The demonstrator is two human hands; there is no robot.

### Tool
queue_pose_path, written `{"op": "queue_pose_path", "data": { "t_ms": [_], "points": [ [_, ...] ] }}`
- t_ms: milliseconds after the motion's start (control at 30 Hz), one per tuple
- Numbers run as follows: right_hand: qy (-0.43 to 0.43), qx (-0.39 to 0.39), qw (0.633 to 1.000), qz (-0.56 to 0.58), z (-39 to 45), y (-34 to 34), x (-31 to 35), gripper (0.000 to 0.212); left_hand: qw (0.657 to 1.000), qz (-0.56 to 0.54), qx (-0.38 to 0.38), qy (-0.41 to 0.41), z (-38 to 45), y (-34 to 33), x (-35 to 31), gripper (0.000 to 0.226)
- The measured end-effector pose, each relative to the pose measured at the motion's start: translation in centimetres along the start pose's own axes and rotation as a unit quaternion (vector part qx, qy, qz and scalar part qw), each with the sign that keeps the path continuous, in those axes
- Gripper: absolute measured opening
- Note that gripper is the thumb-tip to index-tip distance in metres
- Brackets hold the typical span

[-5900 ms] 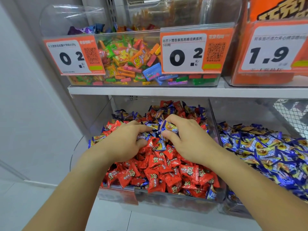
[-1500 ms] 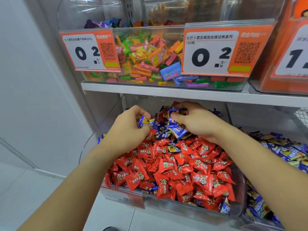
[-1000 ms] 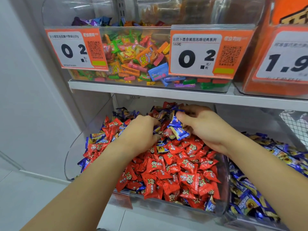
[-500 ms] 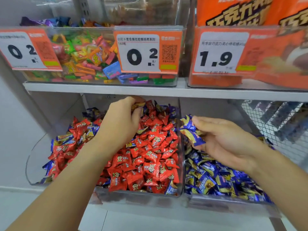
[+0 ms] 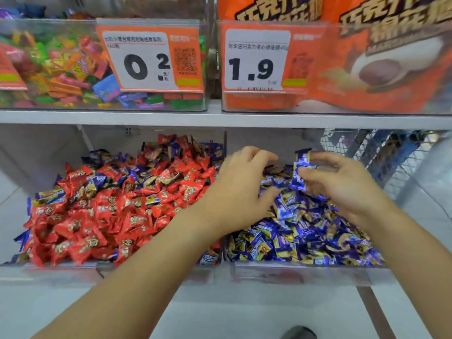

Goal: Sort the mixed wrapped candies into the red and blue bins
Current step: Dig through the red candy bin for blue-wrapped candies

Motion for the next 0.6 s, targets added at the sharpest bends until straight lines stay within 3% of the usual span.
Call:
{"op": "queue_pose_path", "data": {
  "t_ms": [133, 200, 267, 367, 467, 600],
  "points": [
    [0.080, -0.003, 0.987, -0.141, 0.3, 0.8, 0.6, 0.029, 0.997, 0.038, -0.046, 0.045, -2.0, 2.0, 1.8, 0.037],
    [0.148, -0.021, 0.962, -0.230, 0.0, 0.2, 1.2, 0.022, 0.995, 0.071, -0.042, 0.060, -3.4, 3.2, 3.7, 0.031],
    [0.204, -0.013, 0.946, -0.250, -0.8, -1.4, 1.8, 0.015, 0.989, 0.107, -0.019, 0.097, -4.8, 4.3, 5.6, 0.039],
    [0.265, 0.069, 0.936, -0.222, -3.2, -5.5, 2.7, 0.016, 0.966, 0.175, 0.037, 0.185, -6.6, 5.3, 7.6, 0.064],
    [0.332, 0.167, 0.890, -0.263, -5.5, -9.9, 3.6, 0.012, 0.954, 0.186, 0.082, 0.221, -8.0, 6.2, 9.4, 0.052],
    [0.325, 0.284, 0.818, -0.381, -5.2, -14.3, 3.2, 0.033, 0.960, 0.168, 0.093, 0.202, -9.6, 8.0, 11.2, 0.041]
  ]
}}
Point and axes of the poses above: each hand's wrist, its own z-axis towards the middle knuckle, its own y-axis out of the back of the hand, x = y × z, the point moved 2 cm from there along z, towards the middle knuckle, and after that the axes turned 1 degree about -x, right-handed, at the moved point
